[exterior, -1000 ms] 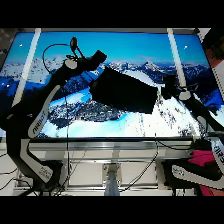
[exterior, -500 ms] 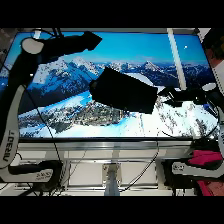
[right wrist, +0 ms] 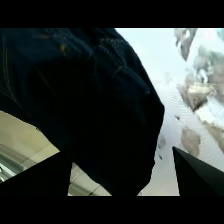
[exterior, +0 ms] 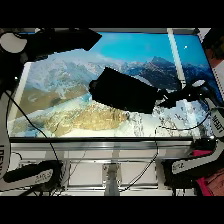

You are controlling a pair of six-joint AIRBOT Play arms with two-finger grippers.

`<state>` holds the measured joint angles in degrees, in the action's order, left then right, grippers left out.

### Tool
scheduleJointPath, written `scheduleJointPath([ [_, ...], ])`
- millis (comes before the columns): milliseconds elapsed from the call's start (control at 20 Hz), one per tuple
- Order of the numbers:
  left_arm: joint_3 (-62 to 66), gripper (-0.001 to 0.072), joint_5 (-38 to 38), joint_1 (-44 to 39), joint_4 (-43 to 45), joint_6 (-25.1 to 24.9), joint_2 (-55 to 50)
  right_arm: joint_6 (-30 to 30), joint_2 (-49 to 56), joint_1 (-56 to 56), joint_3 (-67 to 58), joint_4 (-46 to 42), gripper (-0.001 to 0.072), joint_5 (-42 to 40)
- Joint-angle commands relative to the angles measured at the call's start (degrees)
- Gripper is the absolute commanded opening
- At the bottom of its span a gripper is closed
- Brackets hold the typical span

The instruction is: Fold the clothes and pants, and hang the long-sleeved shirts on hangers.

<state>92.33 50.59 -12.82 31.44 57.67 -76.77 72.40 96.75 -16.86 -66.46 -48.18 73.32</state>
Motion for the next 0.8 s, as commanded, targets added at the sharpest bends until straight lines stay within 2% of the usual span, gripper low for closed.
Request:
scheduleJointPath([
  [0,0.0,0.0545,1.3,-0.2,0.0,0.0,0.3,-0.5,3.8,0.1,-1.6,1.4,0.0678,1.3],
  [400,0.0,0.0545,1.3,-0.2,0.0,0.0,0.3,-1.3,4.3,5.2,-1.6,2.5,0.0672,-0.1],
  [450,0.0,0.0545,1.3,-0.2,0.0,0.0,0.3,-1.3,4.3,6.0,-1.6,1.8,0.06,-0.9],
  [550,0.0,0.0544,1.4,-0.2,0.0,0.0,0.3,-1.4,4.3,6.9,-1.6,1.4,0.053,-0.8],
  [600,0.0,0.0537,1.4,-0.2,0.0,0.0,0.3,-1.7,4.3,6.9,-1.6,1.4,0.0422,-0.8],
  [650,0.0,0.0537,1.4,-0.2,0.0,0.0,0.3,-2.0,4.3,6.9,-1.6,1.4,0.026,-0.9],
  [700,0.0,0.0537,1.4,-0.2,0.0,0.0,0.3,-2.7,4.3,6.8,-1.6,1.4,0.0049,-0.9],
  [750,0.0,0.0537,1.4,-0.2,0.0,0.0,0.3,-2.7,4.3,6.7,-1.6,1.5,0.0021,-0.8],
])
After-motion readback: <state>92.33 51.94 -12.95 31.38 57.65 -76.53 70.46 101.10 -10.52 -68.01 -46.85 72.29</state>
